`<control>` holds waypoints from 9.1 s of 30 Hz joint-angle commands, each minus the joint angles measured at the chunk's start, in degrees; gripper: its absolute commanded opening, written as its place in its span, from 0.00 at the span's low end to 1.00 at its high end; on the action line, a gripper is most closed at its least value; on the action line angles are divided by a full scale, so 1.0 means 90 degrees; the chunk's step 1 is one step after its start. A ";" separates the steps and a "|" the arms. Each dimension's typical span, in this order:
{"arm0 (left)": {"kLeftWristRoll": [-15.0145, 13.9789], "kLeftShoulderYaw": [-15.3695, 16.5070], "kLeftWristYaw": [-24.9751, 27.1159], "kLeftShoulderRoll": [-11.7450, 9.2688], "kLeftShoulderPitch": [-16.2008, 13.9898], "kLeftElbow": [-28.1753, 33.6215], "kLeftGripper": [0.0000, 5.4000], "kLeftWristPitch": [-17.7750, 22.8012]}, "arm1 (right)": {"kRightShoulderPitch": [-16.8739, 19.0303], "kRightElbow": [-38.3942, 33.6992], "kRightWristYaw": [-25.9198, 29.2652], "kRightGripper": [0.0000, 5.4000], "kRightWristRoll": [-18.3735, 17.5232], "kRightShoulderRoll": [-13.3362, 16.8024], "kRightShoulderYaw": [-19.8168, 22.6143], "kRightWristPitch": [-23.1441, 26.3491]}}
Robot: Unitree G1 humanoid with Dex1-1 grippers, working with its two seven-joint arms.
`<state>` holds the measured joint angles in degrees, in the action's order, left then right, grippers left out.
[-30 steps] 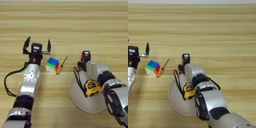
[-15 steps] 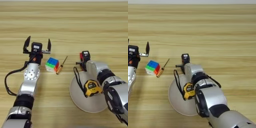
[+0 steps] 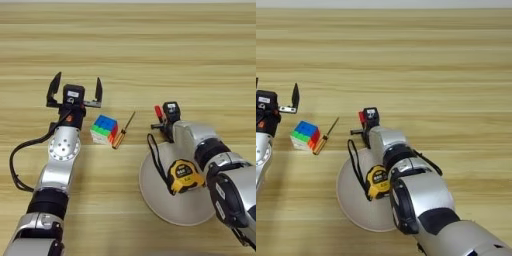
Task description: Move the objects on the table
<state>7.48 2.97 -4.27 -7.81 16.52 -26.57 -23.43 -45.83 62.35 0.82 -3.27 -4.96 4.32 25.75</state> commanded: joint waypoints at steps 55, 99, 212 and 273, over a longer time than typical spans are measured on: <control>-0.0022 -0.0013 0.0030 -0.0073 0.0198 -0.0271 1.00 -0.0151 | 0.2094 -0.5779 0.3667 0.08 -0.0171 0.3804 -0.0319 0.0863; -0.0067 0.0016 0.0069 -0.0152 0.0236 -0.0426 1.00 -0.0309 | 0.3154 -0.4873 0.4102 0.08 0.0503 0.4029 -0.1337 0.0430; -0.0093 -0.0043 0.0017 -0.0045 0.0228 -0.0362 1.00 -0.0345 | 0.2560 -0.6915 0.4964 1.00 -0.0397 0.2625 -0.2368 -0.0332; -0.1134 -0.0416 0.1557 0.0355 -0.0647 0.0634 1.00 0.3199 | 0.1925 -0.4613 0.4253 1.00 0.0667 0.1296 -0.2720 -0.2428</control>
<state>-3.73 -0.38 10.17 -4.07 11.09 -20.46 3.79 -27.57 22.10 39.10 2.74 6.87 -20.44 3.16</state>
